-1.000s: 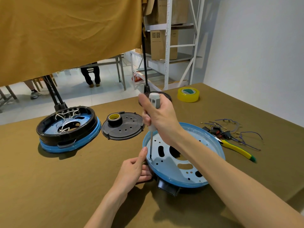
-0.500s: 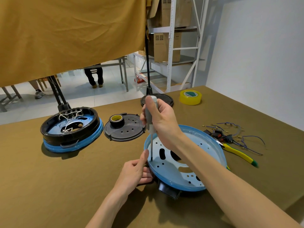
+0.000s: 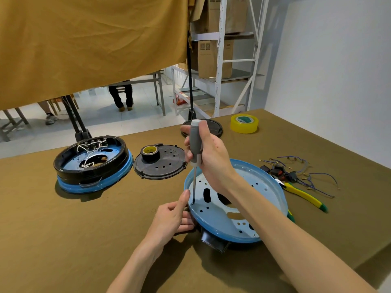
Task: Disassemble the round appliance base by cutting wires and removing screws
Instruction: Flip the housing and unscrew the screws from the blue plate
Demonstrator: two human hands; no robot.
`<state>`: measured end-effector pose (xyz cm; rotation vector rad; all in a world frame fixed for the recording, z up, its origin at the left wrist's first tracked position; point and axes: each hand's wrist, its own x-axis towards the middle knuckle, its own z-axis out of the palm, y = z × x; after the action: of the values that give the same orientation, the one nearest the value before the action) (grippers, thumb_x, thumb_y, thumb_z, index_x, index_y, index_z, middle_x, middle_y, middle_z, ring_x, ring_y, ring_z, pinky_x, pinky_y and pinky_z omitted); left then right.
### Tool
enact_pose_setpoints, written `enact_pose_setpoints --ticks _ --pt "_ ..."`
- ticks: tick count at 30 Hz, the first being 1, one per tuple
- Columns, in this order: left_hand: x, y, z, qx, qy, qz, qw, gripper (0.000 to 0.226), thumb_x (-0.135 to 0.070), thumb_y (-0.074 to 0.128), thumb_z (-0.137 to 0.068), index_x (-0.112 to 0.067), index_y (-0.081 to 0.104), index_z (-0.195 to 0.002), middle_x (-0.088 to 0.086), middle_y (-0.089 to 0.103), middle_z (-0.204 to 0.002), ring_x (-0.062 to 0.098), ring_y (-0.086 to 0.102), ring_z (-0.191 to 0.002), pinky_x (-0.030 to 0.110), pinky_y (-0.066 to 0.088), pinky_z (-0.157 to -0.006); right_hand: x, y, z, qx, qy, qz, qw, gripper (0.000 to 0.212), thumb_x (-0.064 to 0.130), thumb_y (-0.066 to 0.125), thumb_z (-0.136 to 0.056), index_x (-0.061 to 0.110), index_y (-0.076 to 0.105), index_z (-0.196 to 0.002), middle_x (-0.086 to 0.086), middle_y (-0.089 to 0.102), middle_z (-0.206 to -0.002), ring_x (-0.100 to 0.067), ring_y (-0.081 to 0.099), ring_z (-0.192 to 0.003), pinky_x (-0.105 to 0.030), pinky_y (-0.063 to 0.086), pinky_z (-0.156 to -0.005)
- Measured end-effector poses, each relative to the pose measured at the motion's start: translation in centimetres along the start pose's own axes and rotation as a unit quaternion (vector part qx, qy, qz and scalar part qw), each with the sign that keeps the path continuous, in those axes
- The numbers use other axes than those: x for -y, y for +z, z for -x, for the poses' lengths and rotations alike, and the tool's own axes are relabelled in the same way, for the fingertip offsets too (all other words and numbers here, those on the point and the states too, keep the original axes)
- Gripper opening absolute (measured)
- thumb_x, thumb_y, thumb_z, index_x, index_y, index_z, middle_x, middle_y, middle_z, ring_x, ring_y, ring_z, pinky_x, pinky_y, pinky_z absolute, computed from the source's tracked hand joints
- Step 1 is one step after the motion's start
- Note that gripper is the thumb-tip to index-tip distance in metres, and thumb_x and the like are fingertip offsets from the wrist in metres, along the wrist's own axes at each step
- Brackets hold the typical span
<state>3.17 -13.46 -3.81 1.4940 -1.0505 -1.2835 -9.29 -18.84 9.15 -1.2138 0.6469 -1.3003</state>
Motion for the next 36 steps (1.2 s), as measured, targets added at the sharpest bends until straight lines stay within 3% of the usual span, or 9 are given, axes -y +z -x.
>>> enact_pose_setpoints --ticks 4,10,12,15,22,26,29,33,36 --pt "0.0 0.0 0.2 0.002 0.001 -0.005 1.000 0.081 -0.085 0.056 -0.064 -0.017 0.073 -0.106 0.004 0.080 -0.084 0.018 0.079 -0.080 0.026 0.062 -0.067 -0.4 0.0 0.0 -0.014 -0.021 0.008 1.000 0.058 0.057 0.064 -0.082 0.005 0.050 -0.106 -0.002 0.049 -0.071 -0.012 0.042 -0.052 -0.024 0.044 -0.051" --pt "0.0 0.1 0.2 0.004 0.001 -0.008 1.000 0.085 -0.086 0.055 -0.060 -0.016 0.073 -0.105 0.004 0.080 -0.082 0.018 0.078 -0.078 0.027 0.062 -0.068 -0.7 -0.4 0.3 -0.011 -0.008 -0.010 1.000 0.052 0.057 0.054 -0.093 0.008 0.071 -0.103 -0.003 0.060 -0.079 -0.015 0.055 -0.061 -0.030 0.053 -0.063" --pt "-0.1 0.1 0.2 0.003 0.000 -0.010 1.000 0.085 -0.086 0.054 -0.061 -0.016 0.072 -0.107 0.004 0.080 -0.082 0.017 0.078 -0.078 0.026 0.062 -0.068 -0.6 -0.1 0.2 -0.007 0.008 -0.010 1.000 0.059 0.060 0.049 -0.097 0.005 0.063 -0.110 -0.002 0.054 -0.076 -0.014 0.049 -0.057 -0.030 0.049 -0.060" --pt "-0.1 0.2 0.3 0.005 -0.002 -0.008 1.000 0.085 -0.085 0.054 -0.062 -0.015 0.071 -0.108 0.005 0.080 -0.083 0.018 0.079 -0.079 0.027 0.062 -0.068 -0.6 0.1 0.2 -0.008 -0.004 -0.002 1.000 0.057 0.059 0.065 -0.084 0.008 0.046 -0.105 -0.001 0.047 -0.072 -0.012 0.040 -0.051 -0.027 0.040 -0.051" --pt "-0.3 0.1 0.0 -0.005 -0.008 -0.005 1.000 0.085 -0.086 0.053 -0.059 -0.017 0.069 -0.106 0.005 0.079 -0.081 0.019 0.079 -0.077 0.026 0.062 -0.065 -1.0 0.2 0.5 0.025 0.004 0.024 0.999 0.060 0.062 0.050 -0.087 0.009 0.067 -0.109 -0.006 0.057 -0.082 -0.014 0.052 -0.064 -0.027 0.049 -0.063" --pt "-0.1 0.2 -0.1 -0.003 -0.010 -0.003 1.000 0.085 -0.086 0.055 -0.061 -0.016 0.071 -0.107 0.007 0.080 -0.083 0.020 0.079 -0.079 0.027 0.062 -0.067 -1.1 -0.1 0.6 0.010 -0.008 0.030 0.999 0.056 0.050 0.069 -0.081 0.008 0.046 -0.110 0.001 0.048 -0.074 -0.012 0.043 -0.056 -0.024 0.042 -0.051" --pt "0.0 0.1 -0.1 0.001 -0.012 -0.008 1.000 0.081 -0.083 0.054 -0.067 -0.016 0.071 -0.108 0.007 0.080 -0.085 0.020 0.079 -0.080 0.027 0.063 -0.068 -1.3 -0.8 0.5 -0.010 -0.025 0.021 0.999 0.051 0.045 0.071 -0.080 0.003 0.057 -0.105 -0.003 0.058 -0.072 -0.015 0.057 -0.059 -0.027 0.050 -0.056" --pt "-0.1 0.1 -0.2 0.002 -0.020 -0.005 1.000 0.080 -0.081 0.053 -0.069 -0.015 0.071 -0.109 0.007 0.080 -0.084 0.020 0.079 -0.080 0.028 0.063 -0.069 -1.5 -0.9 0.4 0.005 0.007 0.003 1.000 0.057 0.055 0.061 -0.084 0.006 0.069 -0.111 -0.004 0.058 -0.078 -0.013 0.057 -0.066 -0.027 0.053 -0.065" --pt "-0.2 0.2 -0.1 0.004 -0.019 -0.007 1.000 0.081 -0.083 0.052 -0.067 -0.016 0.071 -0.108 0.005 0.080 -0.084 0.019 0.079 -0.080 0.027 0.062 -0.068 -1.4 -0.3 0.0 0.006 0.049 0.009 0.999 0.060 0.062 0.059 -0.080 0.012 0.055 -0.112 0.001 0.057 -0.074 -0.010 0.050 -0.061 -0.023 0.046 -0.059"
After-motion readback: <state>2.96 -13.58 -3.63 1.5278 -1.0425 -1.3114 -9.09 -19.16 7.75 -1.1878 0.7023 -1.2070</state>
